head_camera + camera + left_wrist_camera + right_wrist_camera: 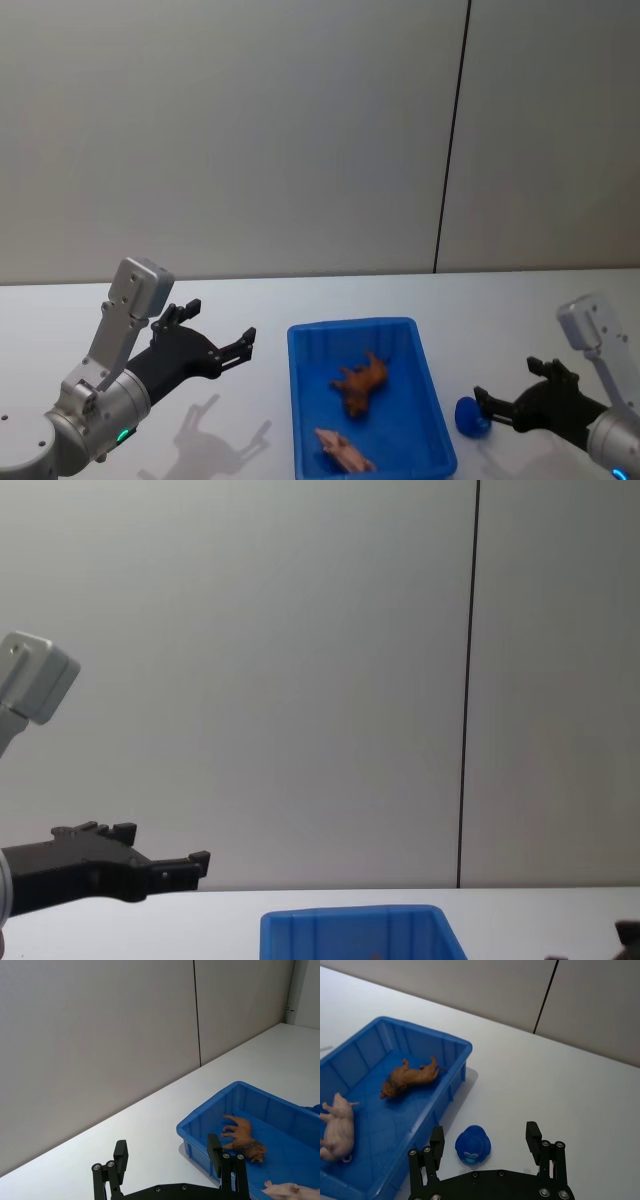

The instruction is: Pick up the two dolls from the table and place them into the box.

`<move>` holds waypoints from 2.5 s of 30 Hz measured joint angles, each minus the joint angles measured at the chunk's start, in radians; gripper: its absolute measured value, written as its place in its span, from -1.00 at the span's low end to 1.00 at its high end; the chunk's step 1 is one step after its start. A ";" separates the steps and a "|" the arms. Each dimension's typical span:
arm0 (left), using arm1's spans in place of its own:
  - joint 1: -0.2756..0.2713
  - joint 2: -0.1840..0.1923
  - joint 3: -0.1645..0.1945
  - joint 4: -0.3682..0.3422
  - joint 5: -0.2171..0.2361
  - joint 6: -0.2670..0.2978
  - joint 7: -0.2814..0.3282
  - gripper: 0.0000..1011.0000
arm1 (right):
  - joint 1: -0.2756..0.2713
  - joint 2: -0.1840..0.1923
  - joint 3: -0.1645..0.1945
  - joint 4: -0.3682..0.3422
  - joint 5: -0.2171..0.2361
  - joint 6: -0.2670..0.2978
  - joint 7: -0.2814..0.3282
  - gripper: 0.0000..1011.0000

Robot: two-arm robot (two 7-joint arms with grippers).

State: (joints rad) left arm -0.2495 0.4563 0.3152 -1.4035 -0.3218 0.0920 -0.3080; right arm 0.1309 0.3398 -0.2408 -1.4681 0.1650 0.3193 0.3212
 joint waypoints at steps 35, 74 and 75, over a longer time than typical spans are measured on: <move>0.000 0.000 0.000 0.000 0.000 0.000 0.000 0.98 | 0.101 -0.033 -0.032 0.304 -0.074 -0.173 0.153 0.98; 0.000 0.000 0.000 0.000 0.000 0.000 0.000 0.98 | 0.200 -0.085 -0.064 0.506 -0.096 -0.292 0.184 0.52; 0.000 0.000 0.000 0.000 0.000 0.000 0.000 0.98 | 0.203 -0.086 -0.065 0.512 -0.095 -0.296 0.185 0.50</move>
State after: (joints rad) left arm -0.2495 0.4563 0.3151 -1.4035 -0.3218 0.0919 -0.3079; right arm 0.3342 0.2538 -0.3060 -0.9562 0.0700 0.0229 0.5059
